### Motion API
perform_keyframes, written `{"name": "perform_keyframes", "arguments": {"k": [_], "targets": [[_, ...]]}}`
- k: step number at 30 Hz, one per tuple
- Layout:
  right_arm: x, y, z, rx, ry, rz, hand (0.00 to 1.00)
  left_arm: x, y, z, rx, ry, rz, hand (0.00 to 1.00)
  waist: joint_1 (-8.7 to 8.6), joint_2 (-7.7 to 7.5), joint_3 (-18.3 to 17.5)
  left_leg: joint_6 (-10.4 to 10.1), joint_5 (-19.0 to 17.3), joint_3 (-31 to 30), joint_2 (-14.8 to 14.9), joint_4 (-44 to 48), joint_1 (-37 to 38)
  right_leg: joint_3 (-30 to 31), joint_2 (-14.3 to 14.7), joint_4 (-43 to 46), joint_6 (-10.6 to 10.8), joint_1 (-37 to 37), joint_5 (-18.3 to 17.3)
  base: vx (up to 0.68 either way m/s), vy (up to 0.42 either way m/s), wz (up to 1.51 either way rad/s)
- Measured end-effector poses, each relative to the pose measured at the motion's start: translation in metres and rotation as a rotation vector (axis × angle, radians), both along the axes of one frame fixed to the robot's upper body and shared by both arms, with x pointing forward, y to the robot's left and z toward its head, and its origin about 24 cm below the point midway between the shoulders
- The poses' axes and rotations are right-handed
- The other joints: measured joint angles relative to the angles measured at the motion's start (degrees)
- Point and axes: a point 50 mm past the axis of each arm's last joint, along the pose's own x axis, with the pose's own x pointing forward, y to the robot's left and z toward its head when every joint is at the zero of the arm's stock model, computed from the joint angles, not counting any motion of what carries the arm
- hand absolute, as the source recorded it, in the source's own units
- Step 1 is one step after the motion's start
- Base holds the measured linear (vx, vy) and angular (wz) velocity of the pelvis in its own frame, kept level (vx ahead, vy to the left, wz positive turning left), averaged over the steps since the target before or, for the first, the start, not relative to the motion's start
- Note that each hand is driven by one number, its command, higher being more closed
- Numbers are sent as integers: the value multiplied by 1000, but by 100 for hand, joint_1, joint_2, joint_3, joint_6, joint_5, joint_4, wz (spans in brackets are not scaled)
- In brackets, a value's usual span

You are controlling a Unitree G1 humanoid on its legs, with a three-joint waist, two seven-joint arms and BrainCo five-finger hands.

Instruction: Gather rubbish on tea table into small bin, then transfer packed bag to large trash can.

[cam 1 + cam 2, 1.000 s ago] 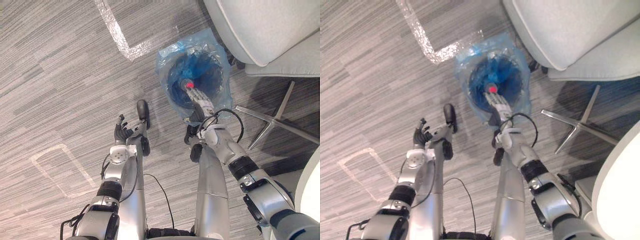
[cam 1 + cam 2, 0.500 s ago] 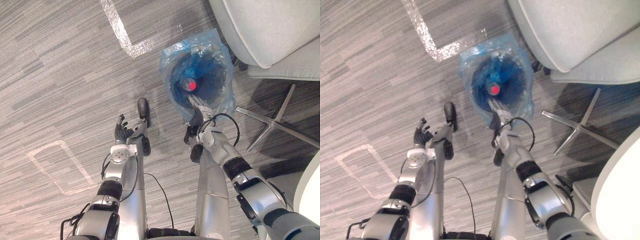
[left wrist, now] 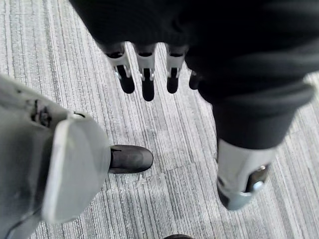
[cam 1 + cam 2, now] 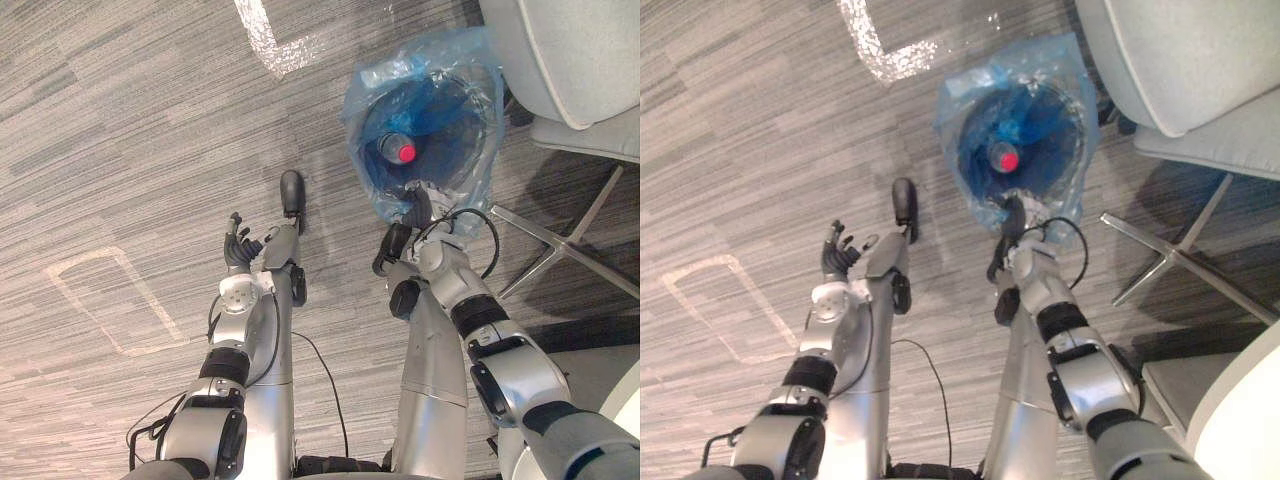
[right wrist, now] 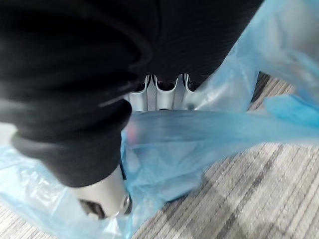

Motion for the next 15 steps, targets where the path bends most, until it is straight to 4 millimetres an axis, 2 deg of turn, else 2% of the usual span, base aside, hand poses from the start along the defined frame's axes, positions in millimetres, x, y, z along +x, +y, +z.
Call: {"name": "perform_keyframes", "arguments": {"k": [9,15], "targets": [[-4,9,6,13,-48,41,100,0,-6,-1,-2,6,-21,0,53,0,0,2,58,73,47,0,278,37,39,-71,-3,266,6,-6,-9,-2],[-16,13,6,37,-94,77,100,-4,-11,-7,21,31,-59,0,50,0,-2,7,-83,59,155,153,654,41,159,-111,-23,715,15,-36,-23,-8]]}}
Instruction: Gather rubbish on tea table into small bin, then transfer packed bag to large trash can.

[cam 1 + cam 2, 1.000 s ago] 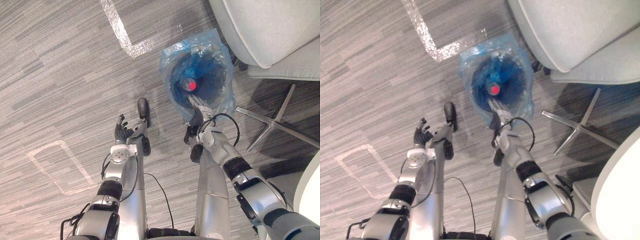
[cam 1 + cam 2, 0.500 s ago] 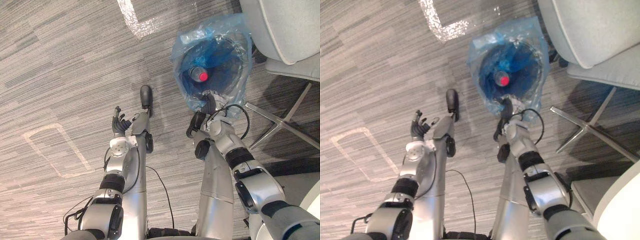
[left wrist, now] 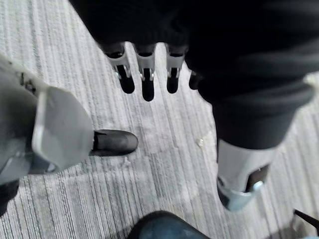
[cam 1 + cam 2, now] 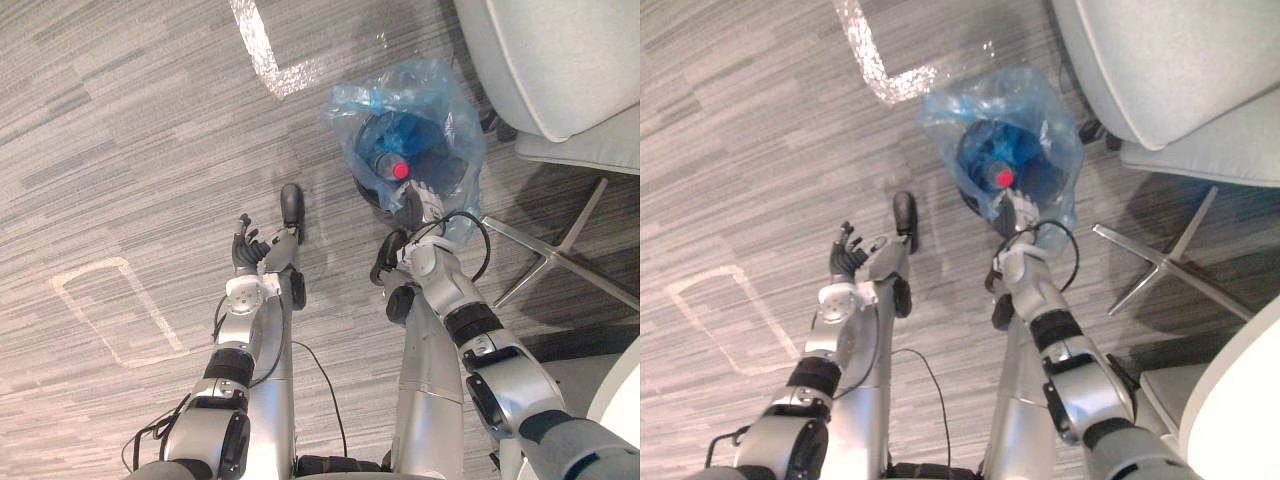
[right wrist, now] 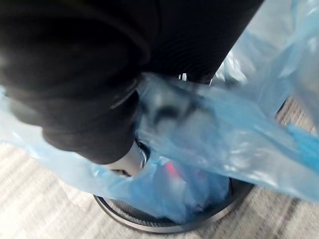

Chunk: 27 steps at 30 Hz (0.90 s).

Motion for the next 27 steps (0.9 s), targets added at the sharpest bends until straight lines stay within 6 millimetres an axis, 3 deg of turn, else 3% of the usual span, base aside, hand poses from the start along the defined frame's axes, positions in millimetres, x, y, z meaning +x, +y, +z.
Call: {"name": "perform_keyframes", "arguments": {"k": [7,12,14,16,21,27], "targets": [[-35,1,-15,67,-25,41,100,-17,-4,-27,55,104,-56,0,-29,-17,-15,-53,-241,57,76,116,918,32,54,-78,15,978,-122,-41,-34,-5],[-77,8,-27,187,-31,81,100,-47,4,-64,78,242,-55,0,-157,-101,-168,-68,-569,114,99,199,2101,23,70,-347,91,2290,-262,42,-22,-5],[-86,8,-32,202,-15,89,100,-58,5,-75,79,291,-54,0,-165,-154,-349,-102,-672,132,100,184,2343,21,80,-473,129,2569,-301,73,4,-3],[-103,11,-46,246,36,85,100,-81,8,-100,91,395,-58,0,-200,-300,-809,-113,-759,213,98,14,2796,27,103,-806,181,3067,-279,164,10,-6],[-116,24,-63,291,120,145,100,-117,14,-136,135,582,-94,0,-303,-422,-1386,-141,-739,255,-25,-623,3628,65,150,-1665,300,3960,-102,160,23,-1],[-112,22,-77,278,200,161,100,-147,26,-158,200,723,-124,0,-355,-426,-1585,-116,-552,402,-126,-1184,4305,165,187,-2443,328,4643,221,142,11,-10]]}}
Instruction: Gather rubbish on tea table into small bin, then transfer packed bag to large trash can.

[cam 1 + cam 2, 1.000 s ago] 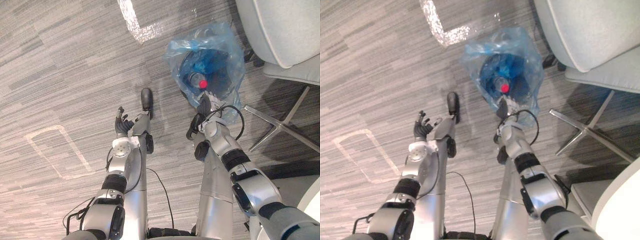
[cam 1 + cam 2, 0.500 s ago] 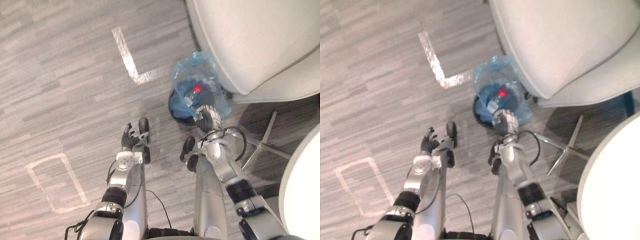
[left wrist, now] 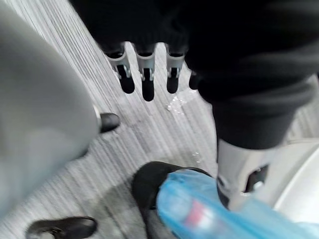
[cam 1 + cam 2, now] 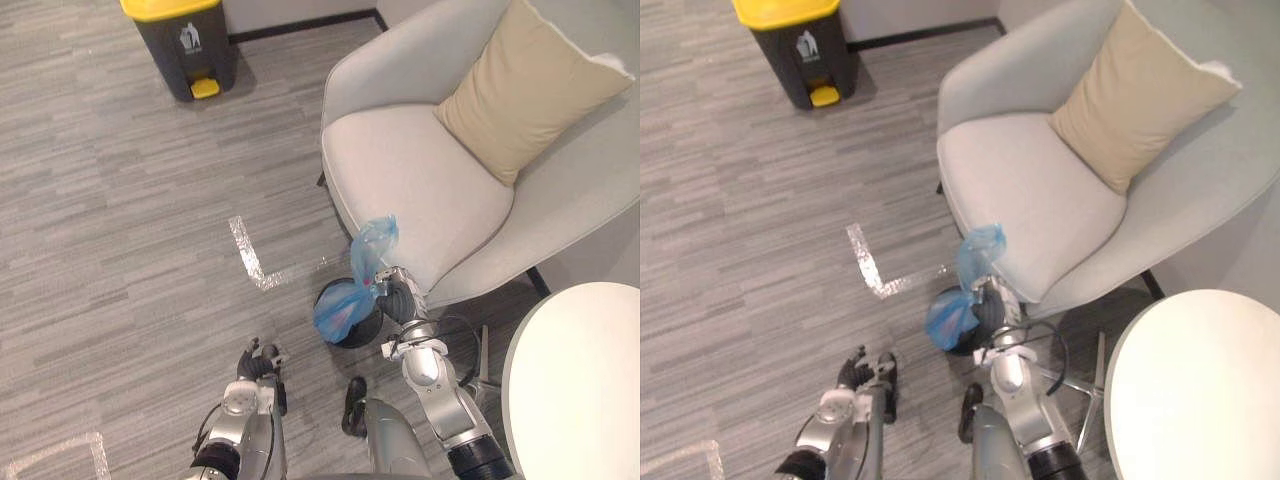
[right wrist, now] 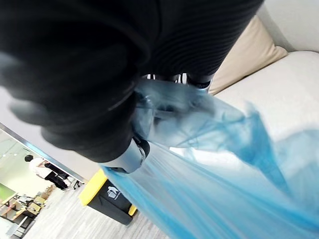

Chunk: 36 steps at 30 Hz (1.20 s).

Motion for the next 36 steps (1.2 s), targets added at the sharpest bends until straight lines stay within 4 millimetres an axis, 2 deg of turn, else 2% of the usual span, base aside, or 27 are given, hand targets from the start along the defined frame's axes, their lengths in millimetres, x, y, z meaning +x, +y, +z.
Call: {"name": "perform_keyframes", "arguments": {"k": [2,5,8,11,15,16,17,20,23,27,36], "targets": [[0,-2,-8,-5,43,7,100,-4,4,-2,10,17,2,0,-6,7,-48,-4,8,13,-3,-117,190,18,34,-257,12,240,102,119,0,-7],[0,-2,-9,10,58,18,100,-6,10,-2,26,19,3,0,-34,15,-172,-29,148,29,-69,-500,513,25,43,-593,17,528,229,38,2,-2],[0,-3,-6,34,43,30,100,-6,8,1,20,-11,-9,0,-46,64,-398,-32,398,60,-141,-1023,760,35,45,-826,18,632,342,0,0,0],[0,-8,-1,44,26,41,100,-2,0,10,1,-70,-54,0,-44,144,-443,-40,620,60,-185,-1442,1011,35,44,-911,22,712,395,-36,3,0],[-2,-11,14,56,-31,84,100,7,-10,29,-20,-187,-108,0,-52,258,-518,-68,910,-2,-226,-2202,1356,51,78,-1051,45,730,422,-54,19,-2],[-2,-13,21,64,-60,106,100,12,-15,43,-27,-257,-151,0,-60,271,-528,-84,933,-18,-229,-2232,1392,66,72,-1064,57,747,425,0,0,0],[-2,-13,22,67,-61,108,100,13,-15,44,-27,-262,-153,0,-61,271,-529,-84,933,-18,-229,-2232,1393,66,72,-1065,58,749,425,0,0,0],[-5,-12,31,126,-83,176,100,25,-19,73,-25,-418,-214,0,-63,276,-594,-80,956,-22,-243,-2233,1395,68,72,-1240,71,833,524,29,12,-1],[-7,-11,34,165,-64,230,100,31,-25,93,-7,-518,-285,0,-66,288,-722,-47,971,-25,-262,-2232,1402,71,72,-1352,69,934,594,92,8,-1],[-10,-10,50,250,-97,327,100,37,-32,120,46,-656,-370,0,-83,298,-860,-46,974,-44,-291,-2232,1448,61,87,-1430,53,1025,620,64,-1,-1],[-10,0,76,380,-127,512,100,48,-40,144,137,-774,-459,0,-211,374,-1080,-49,973,-36,-256,-2269,1587,129,122,-1389,-30,1061,554,-27,7,-2]]}}
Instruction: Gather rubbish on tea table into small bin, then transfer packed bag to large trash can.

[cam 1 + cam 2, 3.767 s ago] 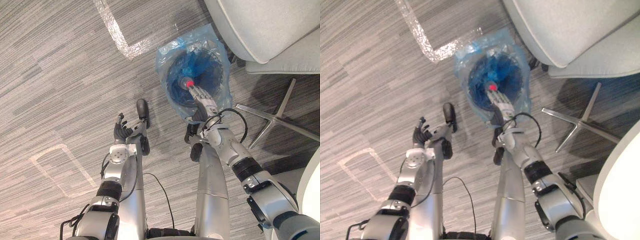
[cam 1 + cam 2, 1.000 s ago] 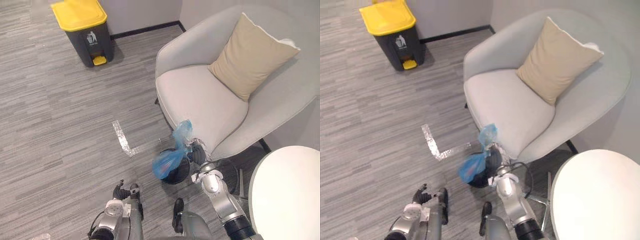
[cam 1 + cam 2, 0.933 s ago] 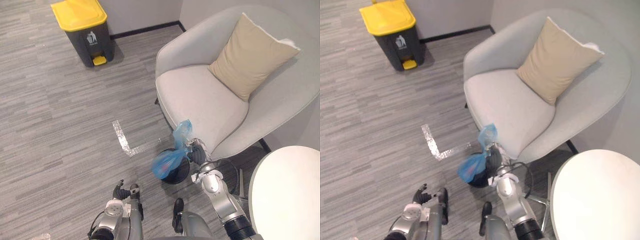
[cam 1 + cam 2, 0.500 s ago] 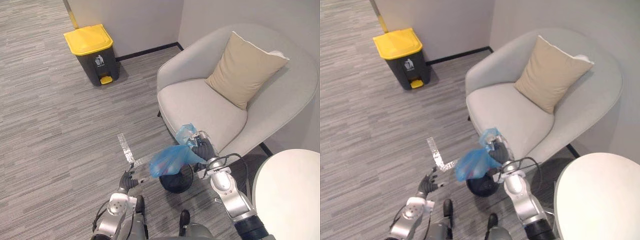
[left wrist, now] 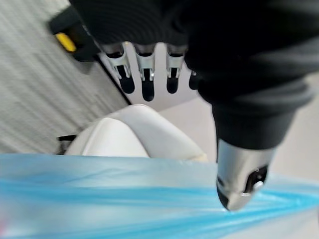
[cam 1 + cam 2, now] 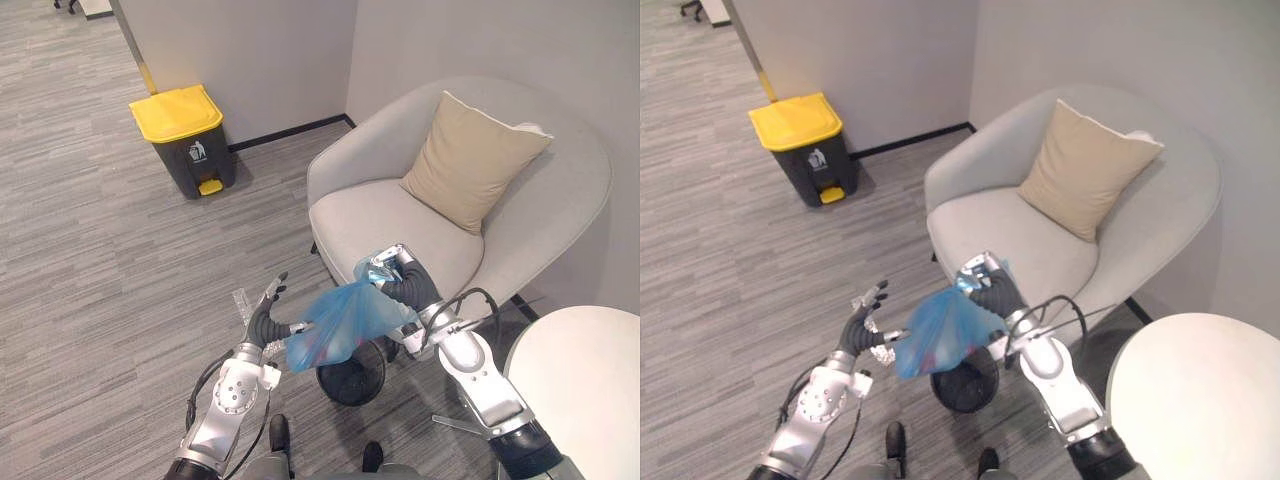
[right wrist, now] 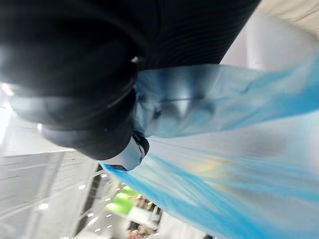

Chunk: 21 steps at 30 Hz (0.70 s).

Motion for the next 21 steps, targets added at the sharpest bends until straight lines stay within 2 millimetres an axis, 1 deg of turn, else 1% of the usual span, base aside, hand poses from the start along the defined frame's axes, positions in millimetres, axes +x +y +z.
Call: {"name": "perform_keyframes", "arguments": {"k": [2,4,5,7,9,13,16,21], "targets": [[0,1,1,19,7,19,100,1,-1,5,14,-23,-12,0,-5,-1,-33,-1,0,13,7,0,0,17,8,-17,-5,-2,7,-21,9,-4],[1,5,3,33,12,64,100,6,-5,15,48,-78,-56,0,-6,-17,-94,-2,2,31,16,0,0,46,20,-63,-13,7,46,0,9,-5],[1,6,4,34,12,65,100,6,-5,15,50,-79,-58,0,-6,-17,-95,-2,2,32,16,0,0,46,20,-64,-14,8,46,9,6,-4],[2,9,8,52,8,94,100,10,-13,21,79,-109,-102,0,-6,-32,-130,-1,4,48,15,0,-1,69,21,-84,-3,6,71,21,7,-3],[3,13,11,59,1,117,100,10,-18,22,82,-117,-126,0,-17,-40,-168,0,5,63,14,1,-2,88,23,-105,34,5,109,40,3,-7],[4,27,18,85,-19,177,100,10,-31,23,86,-125,-173,0,-28,-44,-237,-5,10,151,38,1,-3,172,51,-156,25,-2,177,43,-8,-11],[4,38,23,127,-24,217,100,14,-45,18,86,-111,-205,0,-32,-62,-250,-16,17,174,90,1,-6,208,91,-168,-4,11,201,28,-13,-7],[1,57,27,164,-25,276,100,16,-60,1,59,-26,-203,0,-47,-77,-262,-69,52,174,184,1,-6,222,186,-168,-45,3,226,-1,-14,-2]]}}
